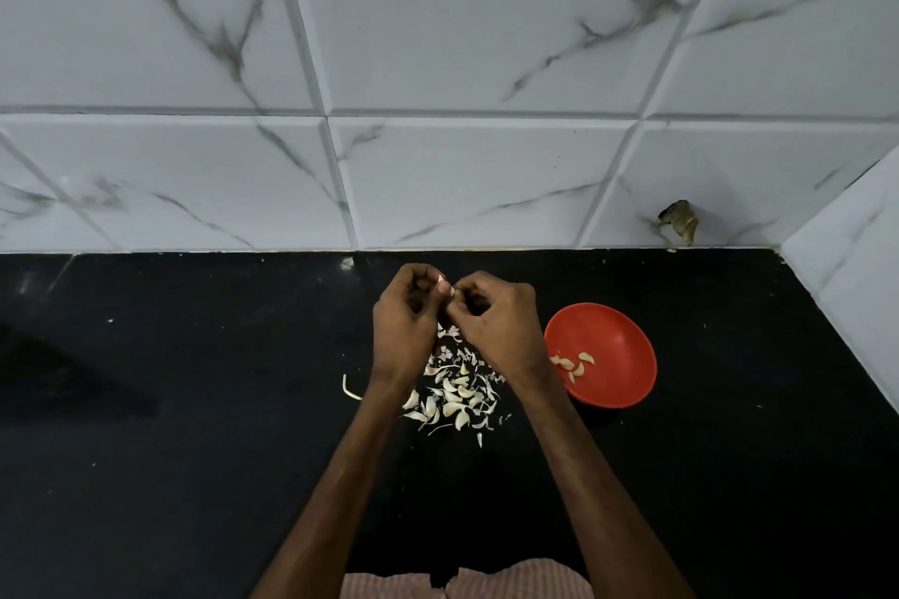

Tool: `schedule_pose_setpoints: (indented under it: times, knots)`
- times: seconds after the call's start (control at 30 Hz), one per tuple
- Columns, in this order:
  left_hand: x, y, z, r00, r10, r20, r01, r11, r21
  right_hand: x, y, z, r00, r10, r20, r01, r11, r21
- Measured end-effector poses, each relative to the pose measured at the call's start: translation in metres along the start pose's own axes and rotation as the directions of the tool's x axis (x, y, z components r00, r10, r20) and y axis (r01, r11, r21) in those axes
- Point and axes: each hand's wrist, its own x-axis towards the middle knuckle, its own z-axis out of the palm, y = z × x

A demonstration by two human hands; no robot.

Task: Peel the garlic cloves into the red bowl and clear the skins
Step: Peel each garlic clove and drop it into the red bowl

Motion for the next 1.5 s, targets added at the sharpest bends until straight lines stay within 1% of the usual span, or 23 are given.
schedule_pose_setpoints:
  times: [0.1, 0.2, 0.27, 0.37, 0.47, 0.57, 0.67, 0.73, 0.93, 1.0, 1.07, 1.2, 1.27, 1.33, 1.5]
  knots:
    - [0.002, 0.003, -0.001, 0.999, 0.035, -0.005, -0.034, 0.995, 0.091, 0.000, 0.002, 0.001, 0.999, 0.047, 0.000, -0.047, 0.995, 0.086]
    - [0.004, 0.003, 0.000, 0.999, 0.036, 0.002, -0.036, 0.993, 0.117, -0.001, 0.005, 0.003, 0.992, 0.123, -0.001, -0.121, 0.975, 0.188]
    - [0.005, 0.002, -0.001, 0.999, 0.048, 0.000, -0.047, 0.990, 0.136, 0.000, 0.007, 0.003, 0.990, 0.143, 0.019, -0.144, 0.968, 0.206]
    - [0.006, -0.002, -0.005, 0.999, 0.050, 0.012, -0.051, 0.985, 0.165, 0.002, 0.010, -0.002, 0.983, 0.131, 0.131, -0.151, 0.976, 0.157]
    - [0.005, -0.005, -0.008, 0.998, 0.047, 0.032, -0.052, 0.981, 0.186, 0.002, 0.011, -0.004, 0.961, 0.093, 0.260, -0.113, 0.992, 0.063]
    - [0.007, -0.006, -0.009, 0.996, 0.068, 0.060, -0.080, 0.974, 0.213, 0.001, 0.012, -0.004, 0.943, 0.085, 0.321, -0.091, 0.996, 0.002]
    - [0.010, -0.007, -0.011, 0.992, 0.075, 0.101, -0.099, 0.963, 0.253, 0.003, 0.014, -0.005, 0.925, 0.101, 0.366, -0.115, 0.993, 0.015]
    - [0.010, -0.007, -0.011, 0.991, 0.070, 0.114, -0.096, 0.966, 0.242, 0.002, 0.017, -0.003, 0.929, 0.091, 0.358, -0.115, 0.992, 0.044]
    - [0.008, -0.001, -0.007, 0.989, 0.066, 0.133, -0.090, 0.978, 0.187, 0.001, 0.018, 0.005, 0.973, 0.119, 0.196, -0.152, 0.975, 0.162]
    - [0.007, 0.002, -0.008, 0.989, 0.041, 0.141, -0.060, 0.989, 0.132, 0.001, 0.015, 0.004, 0.979, 0.119, 0.166, -0.152, 0.967, 0.205]
    - [0.007, 0.002, -0.010, 0.987, 0.003, 0.163, -0.012, 0.998, 0.058, 0.001, 0.011, 0.002, 0.980, 0.120, 0.159, -0.159, 0.954, 0.256]
    - [0.006, 0.002, -0.013, 0.973, -0.061, 0.223, 0.087, 0.990, -0.107, 0.002, 0.009, -0.003, 0.962, 0.170, 0.216, -0.236, 0.911, 0.337]
    - [0.007, 0.001, -0.014, 0.971, -0.073, 0.226, 0.105, 0.986, -0.131, 0.002, 0.009, -0.006, 0.953, 0.175, 0.246, -0.253, 0.907, 0.335]
    - [0.007, 0.000, -0.015, 0.973, -0.075, 0.216, 0.101, 0.988, -0.112, 0.002, 0.010, -0.008, 0.947, 0.160, 0.277, -0.242, 0.924, 0.295]
    - [0.007, 0.001, -0.015, 0.982, -0.057, 0.182, 0.055, 0.998, 0.013, 0.001, 0.013, -0.008, 0.939, 0.123, 0.320, -0.184, 0.969, 0.166]
